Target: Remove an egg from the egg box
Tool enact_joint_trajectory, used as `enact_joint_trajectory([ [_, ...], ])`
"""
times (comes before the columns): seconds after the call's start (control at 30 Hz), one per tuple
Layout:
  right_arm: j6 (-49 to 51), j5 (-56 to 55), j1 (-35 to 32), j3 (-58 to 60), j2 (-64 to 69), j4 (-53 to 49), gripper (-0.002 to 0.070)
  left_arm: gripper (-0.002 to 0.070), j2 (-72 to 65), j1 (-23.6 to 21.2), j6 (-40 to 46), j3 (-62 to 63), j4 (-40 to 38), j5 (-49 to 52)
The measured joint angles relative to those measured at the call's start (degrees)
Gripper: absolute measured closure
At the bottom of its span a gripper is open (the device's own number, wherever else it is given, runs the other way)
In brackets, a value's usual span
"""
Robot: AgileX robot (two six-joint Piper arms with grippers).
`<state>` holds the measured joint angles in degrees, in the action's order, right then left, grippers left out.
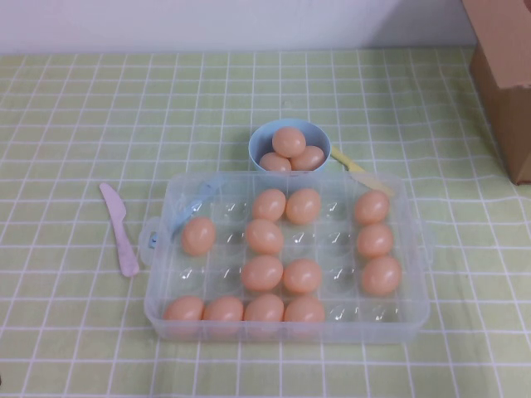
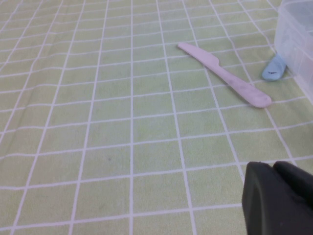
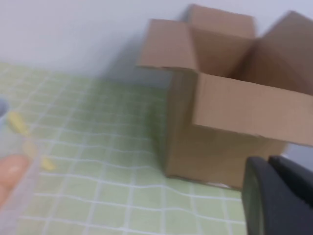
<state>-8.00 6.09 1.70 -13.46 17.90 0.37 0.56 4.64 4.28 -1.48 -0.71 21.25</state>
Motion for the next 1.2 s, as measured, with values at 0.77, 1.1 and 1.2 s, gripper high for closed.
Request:
enact_joint_trajectory([
  [0.77, 0.21, 1.82, -11.49, 13.87, -15.66, 3.97, 0.0694, 0.068, 0.0, 0.0, 0.0, 0.0, -0.04, 0.0],
  [1.1, 0.47, 10.33, -10.59, 14.97, -18.29, 6.37, 0.0694, 0.068, 0.0, 0.0, 0.0, 0.0, -0.13, 0.0],
  [1.2, 0.47, 11.27, -8.76, 14.97, -18.29, 7.69, 0.0694, 0.068, 0.0, 0.0, 0.0, 0.0, -0.13, 0.0],
])
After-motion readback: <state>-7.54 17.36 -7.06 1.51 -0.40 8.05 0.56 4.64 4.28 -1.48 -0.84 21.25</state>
